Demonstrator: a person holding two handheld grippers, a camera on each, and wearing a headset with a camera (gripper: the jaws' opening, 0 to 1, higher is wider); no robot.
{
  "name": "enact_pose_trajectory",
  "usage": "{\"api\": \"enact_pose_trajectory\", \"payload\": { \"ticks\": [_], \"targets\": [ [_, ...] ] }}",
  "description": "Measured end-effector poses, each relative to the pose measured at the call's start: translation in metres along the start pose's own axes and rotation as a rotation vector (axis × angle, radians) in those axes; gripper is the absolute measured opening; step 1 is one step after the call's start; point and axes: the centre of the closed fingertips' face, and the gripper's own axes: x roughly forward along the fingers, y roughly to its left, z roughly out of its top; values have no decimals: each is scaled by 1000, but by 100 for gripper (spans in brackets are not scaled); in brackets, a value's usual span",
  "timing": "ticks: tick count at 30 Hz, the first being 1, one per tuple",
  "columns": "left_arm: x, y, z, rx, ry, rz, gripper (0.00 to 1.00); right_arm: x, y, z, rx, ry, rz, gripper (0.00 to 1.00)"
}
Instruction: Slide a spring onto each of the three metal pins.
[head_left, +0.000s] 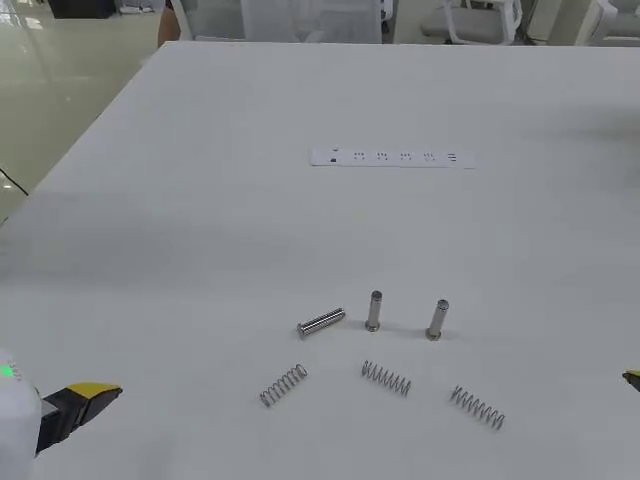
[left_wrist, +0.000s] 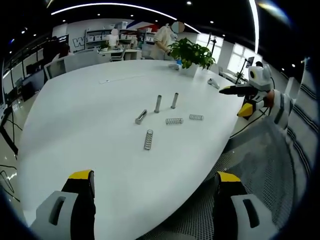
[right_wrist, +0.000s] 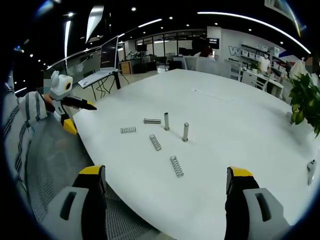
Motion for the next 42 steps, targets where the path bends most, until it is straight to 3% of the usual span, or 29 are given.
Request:
{"api": "enact_pose_trajectory", "payload": {
  "ticks": [6,20,42],
  "targets": [
    [-1,-3,8,-3,-39,-18,98,0,-1,1,1,1,-3,100],
    [0,-5,5,16,-4,-23,98,1,-3,-1,11,3,-3,100],
    [0,-2,9,27,6,-15,98,1,-2,-2,8,7,-4,100]
  ]
}}
